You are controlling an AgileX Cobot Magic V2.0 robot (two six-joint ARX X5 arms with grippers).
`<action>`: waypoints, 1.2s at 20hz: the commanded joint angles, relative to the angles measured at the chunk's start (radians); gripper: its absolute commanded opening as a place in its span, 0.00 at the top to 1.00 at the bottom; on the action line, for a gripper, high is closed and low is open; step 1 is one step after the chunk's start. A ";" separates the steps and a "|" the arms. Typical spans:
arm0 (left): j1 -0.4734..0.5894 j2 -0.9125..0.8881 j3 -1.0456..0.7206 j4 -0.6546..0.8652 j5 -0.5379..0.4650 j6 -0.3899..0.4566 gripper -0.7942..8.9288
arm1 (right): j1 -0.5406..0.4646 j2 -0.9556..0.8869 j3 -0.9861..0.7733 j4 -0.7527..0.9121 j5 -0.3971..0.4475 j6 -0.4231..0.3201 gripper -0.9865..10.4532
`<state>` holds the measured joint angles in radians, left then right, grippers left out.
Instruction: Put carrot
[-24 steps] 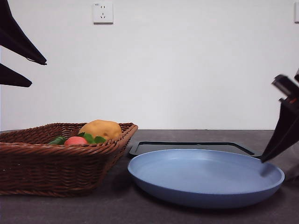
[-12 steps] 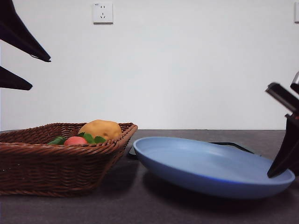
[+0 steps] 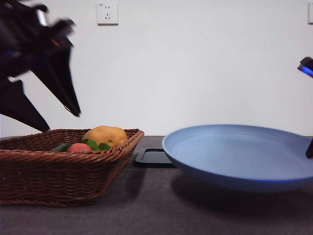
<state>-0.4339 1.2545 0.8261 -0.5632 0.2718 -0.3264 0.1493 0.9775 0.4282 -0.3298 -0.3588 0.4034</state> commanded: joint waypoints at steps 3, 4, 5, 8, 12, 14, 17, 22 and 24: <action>-0.018 0.208 0.124 -0.004 -0.011 -0.014 0.60 | 0.002 -0.011 0.013 0.008 -0.002 -0.005 0.91; -0.018 0.249 0.149 -0.017 -0.011 -0.014 0.60 | 0.002 -0.011 0.013 0.007 -0.002 -0.005 0.91; -0.018 0.290 0.172 -0.031 -0.011 -0.014 0.60 | 0.002 -0.011 0.013 0.007 -0.002 -0.005 0.91; -0.018 0.383 0.211 -0.060 -0.043 -0.014 0.60 | 0.002 -0.011 0.013 0.007 -0.002 -0.010 0.91; -0.019 0.419 0.211 -0.038 -0.067 -0.014 0.60 | 0.002 -0.011 0.013 0.008 -0.001 -0.012 0.91; -0.019 0.419 0.211 -0.037 -0.086 -0.013 0.62 | 0.002 -0.011 0.013 0.008 -0.001 -0.013 0.91; -0.019 0.419 0.211 -0.042 -0.079 0.017 0.75 | 0.002 -0.011 0.013 0.009 0.000 -0.017 0.91; -0.014 0.410 0.226 -0.076 -0.028 0.052 0.76 | 0.002 -0.011 0.013 0.009 0.000 -0.016 0.91; -0.011 0.387 0.249 -0.124 -0.027 0.087 0.76 | 0.002 -0.011 0.013 0.009 0.000 -0.016 0.91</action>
<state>-0.4435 1.6379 1.0611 -0.6819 0.2394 -0.2745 0.1493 0.9634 0.4282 -0.3359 -0.3557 0.3923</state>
